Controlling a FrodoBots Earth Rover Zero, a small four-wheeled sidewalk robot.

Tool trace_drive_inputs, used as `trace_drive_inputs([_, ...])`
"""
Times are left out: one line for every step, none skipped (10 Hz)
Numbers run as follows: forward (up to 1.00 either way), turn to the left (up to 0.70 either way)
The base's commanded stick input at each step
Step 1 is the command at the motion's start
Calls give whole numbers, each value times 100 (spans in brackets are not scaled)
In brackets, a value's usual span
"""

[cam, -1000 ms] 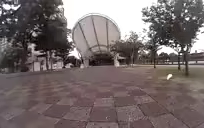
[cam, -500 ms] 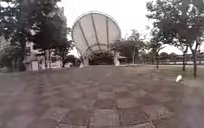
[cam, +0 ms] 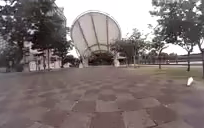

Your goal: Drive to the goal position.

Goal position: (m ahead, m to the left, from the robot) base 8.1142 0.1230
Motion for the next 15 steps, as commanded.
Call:
trace_drive_inputs([100, 0])
trace_drive_inputs([100, 0])
trace_drive_inputs([100, 0])
trace_drive_inputs([100, 0])
trace_drive_inputs([100, 0])
trace_drive_inputs([100, 0])
trace_drive_inputs([100, 0])
trace_drive_inputs([100, 0])
trace_drive_inputs([100, 0])
trace_drive_inputs([100, 0])
trace_drive_inputs([100, 0])
trace_drive_inputs([100, 0])
trace_drive_inputs([100, 0])
trace_drive_inputs([100, 0])
trace_drive_inputs([100, 0])
